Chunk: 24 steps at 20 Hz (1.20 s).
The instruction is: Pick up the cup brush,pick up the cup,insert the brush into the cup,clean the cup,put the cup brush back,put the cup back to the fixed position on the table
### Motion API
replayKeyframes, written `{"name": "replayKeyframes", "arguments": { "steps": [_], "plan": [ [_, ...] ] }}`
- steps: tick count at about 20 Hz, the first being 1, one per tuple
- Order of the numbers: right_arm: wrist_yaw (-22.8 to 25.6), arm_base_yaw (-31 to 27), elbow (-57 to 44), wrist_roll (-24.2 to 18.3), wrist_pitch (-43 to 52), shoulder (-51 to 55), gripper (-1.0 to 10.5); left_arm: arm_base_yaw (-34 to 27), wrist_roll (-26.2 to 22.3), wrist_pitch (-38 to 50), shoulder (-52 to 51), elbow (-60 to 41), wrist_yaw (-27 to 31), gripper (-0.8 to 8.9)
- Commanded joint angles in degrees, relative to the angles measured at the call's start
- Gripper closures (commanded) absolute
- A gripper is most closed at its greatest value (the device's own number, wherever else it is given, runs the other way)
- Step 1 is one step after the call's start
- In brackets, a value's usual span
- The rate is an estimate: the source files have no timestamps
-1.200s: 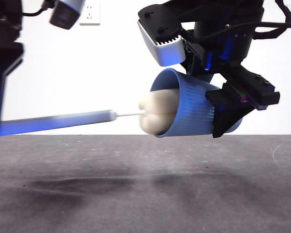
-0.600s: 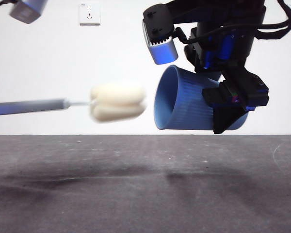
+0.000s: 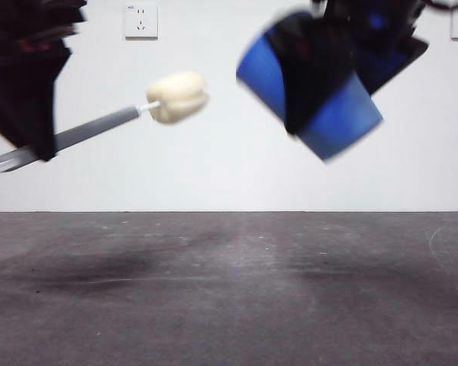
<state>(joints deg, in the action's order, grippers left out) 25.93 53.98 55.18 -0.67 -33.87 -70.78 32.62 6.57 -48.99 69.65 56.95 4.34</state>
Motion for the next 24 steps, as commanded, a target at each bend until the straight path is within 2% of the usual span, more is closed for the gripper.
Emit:
{"name": "replayKeyframes", "arguments": {
  "steps": [1, 6, 9, 15, 20, 24],
  "plan": [
    [-1.0, 0.1, 0.1, 9.2, 2.5, 4.8, 9.6, -2.5, 6.3, 4.2, 0.6, -0.3, -0.4, 8.22],
    [-2.3, 0.1, 0.1, 10.8, 2.5, 14.2, 9.6, -7.2, 12.5, 10.1, 5.3, -0.3, -7.5, 8.22],
    [-4.7, 0.1, 0.1, 11.8, 2.5, 17.8, 9.6, -7.1, 14.3, 11.4, 9.8, -0.3, -7.8, 8.22],
    [-4.9, 0.1, 0.1, 11.8, 1.4, 19.6, 9.6, -5.1, 15.1, 12.2, 19.2, -0.3, -8.0, 8.22],
    [-5.0, 0.1, 0.1, 11.8, 1.2, 19.6, 9.6, -4.8, 18.6, 14.2, 23.7, -0.3, -9.2, 8.22],
    [-5.0, 0.1, 0.1, 11.8, 1.2, 19.6, 9.6, -4.9, 18.7, 14.5, 25.1, -0.3, -9.2, 8.22]
  ]
}}
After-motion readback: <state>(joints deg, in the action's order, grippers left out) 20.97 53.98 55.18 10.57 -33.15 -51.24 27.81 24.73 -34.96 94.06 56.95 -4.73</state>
